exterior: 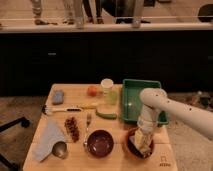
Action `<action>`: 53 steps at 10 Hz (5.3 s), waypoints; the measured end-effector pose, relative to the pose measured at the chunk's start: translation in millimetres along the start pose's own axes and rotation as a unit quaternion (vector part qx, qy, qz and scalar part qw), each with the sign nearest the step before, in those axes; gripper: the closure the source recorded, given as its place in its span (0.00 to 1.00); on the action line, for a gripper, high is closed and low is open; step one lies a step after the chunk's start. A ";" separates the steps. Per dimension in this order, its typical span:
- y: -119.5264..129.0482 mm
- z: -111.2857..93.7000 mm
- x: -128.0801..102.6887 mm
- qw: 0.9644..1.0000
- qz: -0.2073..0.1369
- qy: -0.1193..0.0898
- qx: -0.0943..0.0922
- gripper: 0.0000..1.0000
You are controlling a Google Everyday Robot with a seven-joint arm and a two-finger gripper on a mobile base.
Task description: Place eraser in purple bowl
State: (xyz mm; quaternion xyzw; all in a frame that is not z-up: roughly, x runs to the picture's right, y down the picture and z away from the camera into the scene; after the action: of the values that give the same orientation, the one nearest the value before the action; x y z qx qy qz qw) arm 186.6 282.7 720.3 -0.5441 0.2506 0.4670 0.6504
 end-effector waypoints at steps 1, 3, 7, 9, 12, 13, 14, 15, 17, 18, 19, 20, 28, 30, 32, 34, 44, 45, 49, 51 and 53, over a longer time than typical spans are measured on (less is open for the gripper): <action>2.6 -4.4 2.0 1.000 -0.005 -0.005 0.001 1.00; 8.9 -16.3 8.8 1.000 -0.016 -0.021 0.007 1.00; 17.5 -30.8 17.8 0.998 -0.032 -0.045 0.023 1.00; 25.3 -39.3 27.0 0.997 -0.047 -0.061 0.027 1.00; 43.2 -52.8 46.0 0.993 -0.080 -0.084 0.031 1.00; 49.5 -55.2 50.9 0.991 -0.092 -0.089 0.032 1.00; 53.9 -56.1 53.5 0.990 -0.101 -0.092 0.034 1.00; 61.2 -55.9 56.7 0.988 -0.115 -0.093 0.036 1.00; 76.8 -52.4 60.9 0.985 -0.143 -0.090 0.045 1.00; 83.9 -50.5 62.0 0.983 -0.154 -0.088 0.049 1.00; 93.3 -48.0 63.7 0.980 -0.169 -0.085 0.054 1.00; 99.1 -46.7 66.3 0.979 -0.179 -0.083 0.057 1.00; 158.9 -32.2 70.5 0.965 -0.244 -0.064 0.077 1.00; 178.3 -29.2 69.0 0.961 -0.256 -0.061 0.082 1.00; 190.3 -27.1 63.7 0.960 -0.262 -0.057 0.087 1.00; 200.4 -24.5 56.2 0.959 -0.265 -0.051 0.091 1.00; 198.3 -8.4 61.2 0.961 -0.261 -0.044 0.085 1.00; 200.3 -4.5 58.8 0.960 -0.263 -0.045 0.082 1.00; 203.3 -5.0 36.7 0.958 -0.273 -0.039 0.080 1.00; 202.9 -4.8 29.6 0.958 -0.274 -0.038 0.078 1.00; 203.0 -2.7 20.9 0.958 -0.275 -0.032 0.079 1.00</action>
State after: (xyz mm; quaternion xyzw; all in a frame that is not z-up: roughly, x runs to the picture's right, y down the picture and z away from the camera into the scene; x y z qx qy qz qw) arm 17.6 281.3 605.9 -0.5236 0.1065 0.2659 0.8024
